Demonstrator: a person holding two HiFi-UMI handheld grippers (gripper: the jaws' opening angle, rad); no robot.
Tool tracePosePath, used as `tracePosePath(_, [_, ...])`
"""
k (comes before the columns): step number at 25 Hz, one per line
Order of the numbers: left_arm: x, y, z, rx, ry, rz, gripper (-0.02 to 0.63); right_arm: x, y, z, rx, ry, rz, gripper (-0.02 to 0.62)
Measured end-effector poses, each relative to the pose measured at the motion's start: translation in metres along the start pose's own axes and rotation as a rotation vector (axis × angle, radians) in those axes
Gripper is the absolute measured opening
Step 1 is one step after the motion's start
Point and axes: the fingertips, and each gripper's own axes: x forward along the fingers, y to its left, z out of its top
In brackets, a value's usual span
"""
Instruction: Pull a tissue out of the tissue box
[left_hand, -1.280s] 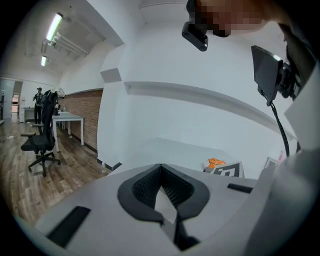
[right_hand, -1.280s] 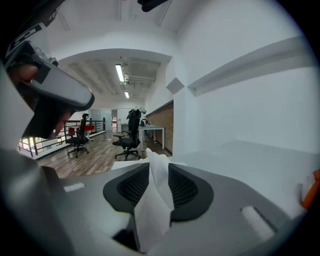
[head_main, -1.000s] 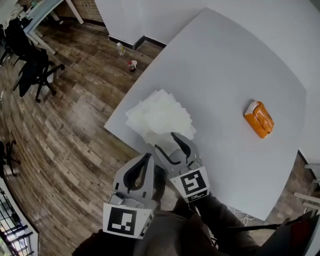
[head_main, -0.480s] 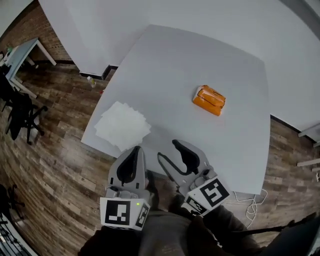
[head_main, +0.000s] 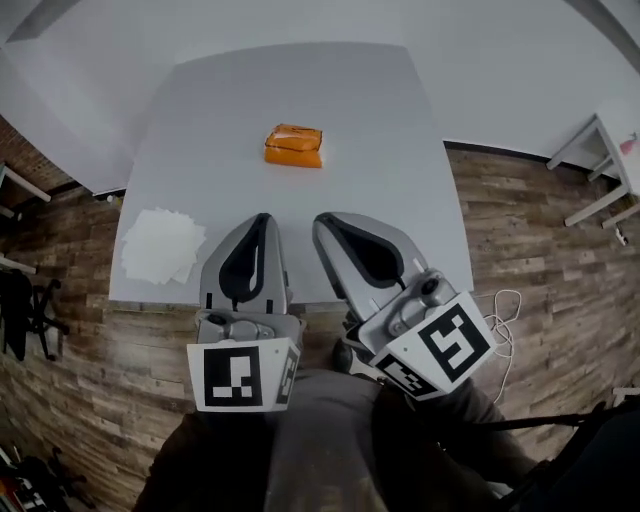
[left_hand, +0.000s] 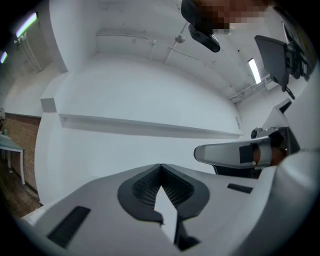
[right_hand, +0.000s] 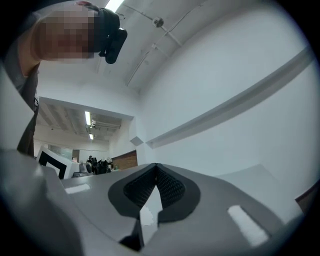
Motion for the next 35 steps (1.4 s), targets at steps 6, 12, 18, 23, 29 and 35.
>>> tracePosePath(6, [0.01,-0.054,0.007,0.024,-0.021,-0.073,0.0,-0.044,-0.015,0.017,-0.018,-0.045,-0.051,0.003])
tracePosePath(12, [0.014,-0.079,0.012,0.049,-0.036,-0.114,0.0,-0.06,-0.024,0.024,-0.039,-0.067,-0.072,0.002])
tracePosePath(18, [0.009,-0.086,-0.003,0.038,0.006,-0.116,0.0,-0.07,-0.029,0.013,-0.015,-0.042,-0.089,0.002])
tracePosePath(23, [0.016,-0.092,0.002,0.042,0.0,-0.135,0.0,-0.07,-0.037,0.019,-0.037,-0.05,-0.096,0.002])
tracePosePath(29, [0.021,-0.086,0.001,0.044,-0.002,-0.133,0.0,-0.06,-0.039,0.002,-0.029,0.024,-0.087,0.002])
tracePosePath(35, [0.009,-0.098,-0.003,0.03,0.011,-0.123,0.0,-0.068,-0.032,0.011,-0.041,-0.028,-0.066,0.002])
